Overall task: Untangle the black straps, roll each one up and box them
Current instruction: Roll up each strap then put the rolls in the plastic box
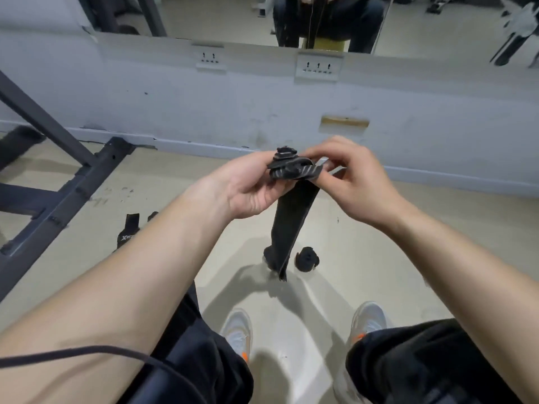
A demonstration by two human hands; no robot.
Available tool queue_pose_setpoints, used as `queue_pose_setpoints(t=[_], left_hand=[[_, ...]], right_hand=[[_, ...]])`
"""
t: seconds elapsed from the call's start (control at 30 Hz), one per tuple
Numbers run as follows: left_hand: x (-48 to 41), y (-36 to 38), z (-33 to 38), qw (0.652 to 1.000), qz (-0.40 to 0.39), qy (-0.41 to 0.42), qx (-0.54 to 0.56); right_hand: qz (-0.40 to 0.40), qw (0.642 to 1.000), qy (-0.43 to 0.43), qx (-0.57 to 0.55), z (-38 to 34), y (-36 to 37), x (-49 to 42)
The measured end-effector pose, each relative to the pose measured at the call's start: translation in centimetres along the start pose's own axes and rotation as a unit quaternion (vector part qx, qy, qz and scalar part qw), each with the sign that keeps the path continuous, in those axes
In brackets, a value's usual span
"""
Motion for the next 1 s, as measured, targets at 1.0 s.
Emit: queue_pose_setpoints(t=[1.0], left_hand=[[-8.1, 7.2, -3.9, 0.935, 0.122, 0.249, -0.223]], right_hand=[[0.187, 0.980, 0.069, 0.015, 9.1, -5.8, 2.1]])
Point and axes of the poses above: each hand's wrist, its own x-axis away from the middle knuckle, its own y-axis out of the palm, z = x × y, the point moved 2 cm from there along -x, towards the middle knuckle, and after that the axes turned 15 degrees about -x, right-handed, at the moved point
